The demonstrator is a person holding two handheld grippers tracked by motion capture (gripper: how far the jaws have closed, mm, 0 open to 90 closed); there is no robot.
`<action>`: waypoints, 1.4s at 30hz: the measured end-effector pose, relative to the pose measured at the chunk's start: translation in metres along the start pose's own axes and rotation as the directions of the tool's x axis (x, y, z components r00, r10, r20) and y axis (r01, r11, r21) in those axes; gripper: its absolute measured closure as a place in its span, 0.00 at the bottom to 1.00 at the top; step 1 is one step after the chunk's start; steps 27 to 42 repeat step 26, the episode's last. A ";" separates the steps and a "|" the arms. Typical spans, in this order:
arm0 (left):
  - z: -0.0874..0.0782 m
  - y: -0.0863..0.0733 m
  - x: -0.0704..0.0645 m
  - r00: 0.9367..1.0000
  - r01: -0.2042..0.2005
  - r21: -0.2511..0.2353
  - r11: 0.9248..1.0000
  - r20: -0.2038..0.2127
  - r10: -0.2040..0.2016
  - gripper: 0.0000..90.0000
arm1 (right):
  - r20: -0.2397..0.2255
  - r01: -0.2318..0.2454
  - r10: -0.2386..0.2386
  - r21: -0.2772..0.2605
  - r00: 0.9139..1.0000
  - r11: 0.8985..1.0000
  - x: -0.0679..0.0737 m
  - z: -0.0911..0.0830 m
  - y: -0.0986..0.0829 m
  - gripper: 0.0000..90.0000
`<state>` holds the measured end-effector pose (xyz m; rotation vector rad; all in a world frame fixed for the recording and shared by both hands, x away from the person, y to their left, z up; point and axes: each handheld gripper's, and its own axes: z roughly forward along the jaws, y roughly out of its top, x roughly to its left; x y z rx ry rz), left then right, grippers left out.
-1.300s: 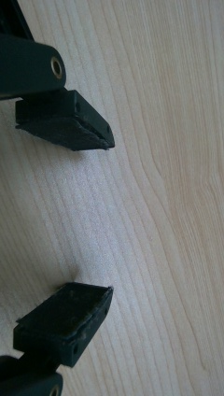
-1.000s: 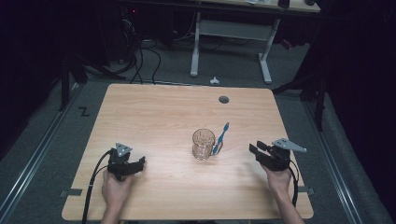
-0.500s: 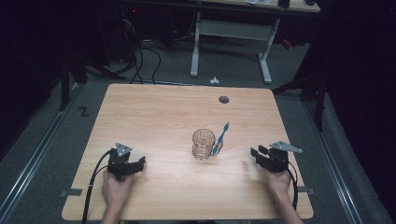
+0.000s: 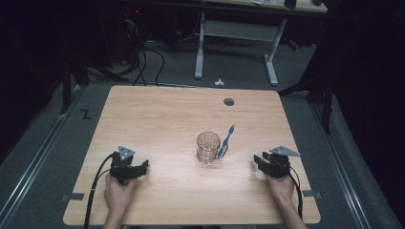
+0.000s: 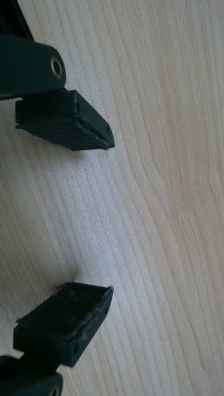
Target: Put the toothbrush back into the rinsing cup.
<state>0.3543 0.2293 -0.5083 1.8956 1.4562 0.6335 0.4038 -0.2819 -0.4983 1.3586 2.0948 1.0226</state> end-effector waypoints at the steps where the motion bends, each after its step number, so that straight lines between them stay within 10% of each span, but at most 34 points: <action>1: 0.000 0.000 0.000 1.000 0.000 0.000 1.000 0.000 0.000 0.27 | 0.003 0.002 -0.002 0.005 1.000 1.000 0.001 0.001 0.000 0.61; 42: 0.000 0.000 0.000 1.000 0.001 0.000 1.000 0.001 -0.001 0.27 | 0.055 0.019 -0.022 0.060 0.998 0.998 0.006 0.007 0.001 0.48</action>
